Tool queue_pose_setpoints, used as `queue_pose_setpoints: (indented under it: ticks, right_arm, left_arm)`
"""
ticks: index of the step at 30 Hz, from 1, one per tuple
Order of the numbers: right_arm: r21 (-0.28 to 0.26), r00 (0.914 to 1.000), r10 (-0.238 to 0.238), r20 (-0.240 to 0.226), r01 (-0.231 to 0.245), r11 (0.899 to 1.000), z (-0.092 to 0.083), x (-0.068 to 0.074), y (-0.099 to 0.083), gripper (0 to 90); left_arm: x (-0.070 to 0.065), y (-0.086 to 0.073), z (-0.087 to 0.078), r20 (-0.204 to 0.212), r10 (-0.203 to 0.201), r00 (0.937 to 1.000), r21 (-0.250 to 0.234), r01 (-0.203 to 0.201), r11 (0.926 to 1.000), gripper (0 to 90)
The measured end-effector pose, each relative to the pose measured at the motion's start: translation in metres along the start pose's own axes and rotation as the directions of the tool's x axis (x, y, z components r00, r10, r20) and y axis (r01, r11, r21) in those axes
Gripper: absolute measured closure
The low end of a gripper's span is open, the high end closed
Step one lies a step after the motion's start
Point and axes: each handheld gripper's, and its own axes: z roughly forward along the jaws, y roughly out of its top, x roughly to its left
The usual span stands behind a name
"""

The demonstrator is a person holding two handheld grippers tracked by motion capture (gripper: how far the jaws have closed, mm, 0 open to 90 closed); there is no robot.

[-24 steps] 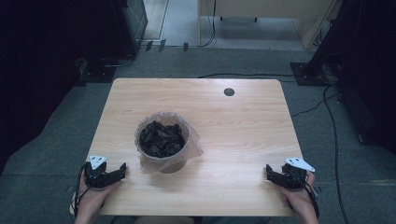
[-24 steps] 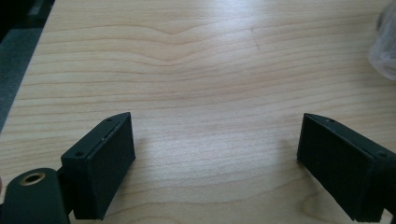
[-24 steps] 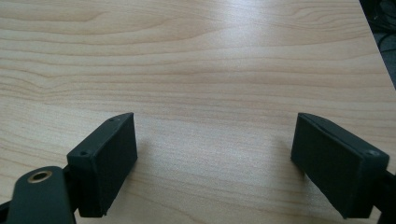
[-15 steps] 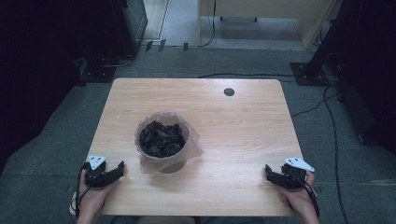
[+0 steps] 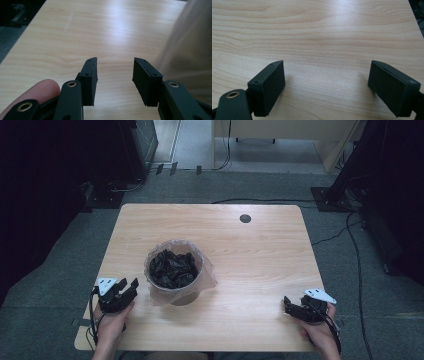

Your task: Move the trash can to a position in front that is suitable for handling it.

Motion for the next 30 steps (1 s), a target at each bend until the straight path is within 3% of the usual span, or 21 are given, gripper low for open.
queue_pose_setpoints:
  ticks: [8, 10, 13, 15, 19, 24, 26, 28, 30]
  right_arm:
    - [-0.001, 1.0, 0.003, 0.004, -0.003, 1.0, 0.0, 0.0, 0.0, 14.7]
    - [-0.001, 1.0, 0.004, 0.005, -0.004, 1.0, 0.0, 0.0, 0.0, 14.8]
    - [-0.001, 1.0, 0.004, 0.005, -0.004, 1.0, 0.0, 0.0, 0.0, 14.8]
    - [-0.002, 1.0, 0.005, 0.006, -0.005, 1.0, 0.0, 0.0, 0.0, 14.9]
    - [-0.004, 1.0, 0.002, 0.005, -0.002, 1.0, 0.0, 0.001, 0.0, 16.2]
    - [-0.018, 0.9995, -0.025, -0.02, 0.025, 1.0, -0.001, 0.002, 0.0, 26.5]
    - [-0.03, 0.9991, -0.042, 0.01, 0.042, 0.999, -0.001, 0.006, 0.001, 32.1]
    - [-0.058, 0.9976, -0.06, 0.034, 0.062, 0.996, -0.003, 0.013, 0.002, 36.0]
    - [-0.094, 0.999, -0.043, 0.008, 0.044, 0.995, -0.006, 0.018, 0.006, 39.0]
  left_arm:
    - [-0.033, 0.02, 0.011, 0.069, -0.006, 0.9976, -0.038, 0.008, 0.9992, 60.2]
    - [-0.041, 0.022, 0.012, 0.056, 0.009, 0.9984, -0.047, -0.007, 0.9989, 66.4]
    - [-0.045, 0.024, 0.014, 0.078, -0.006, 0.9969, -0.059, 0.011, 0.9982, 67.2]
    - [-0.049, 0.023, 0.016, 0.083, 0.016, 0.9965, -0.062, -0.011, 0.998, 68.3]
    - [-0.058, 0.021, 0.018, 0.089, 0.022, 0.9958, -0.058, -0.017, 0.9982, 70.6]
    - [-0.071, 0.018, 0.019, 0.115, 0.049, 0.9922, -0.054, -0.043, 0.9976, 71.4]
    - [-0.075, 0.017, 0.021, 0.121, 0.048, 0.9915, -0.053, -0.042, 0.9977, 71.5]
    - [-0.078, 0.016, 0.022, 0.131, 0.054, 0.99, -0.051, -0.048, 0.9976, 71.5]
    - [-0.081, 0.016, 0.023, 0.14, 0.059, 0.9884, -0.051, -0.053, 0.9973, 71.4]
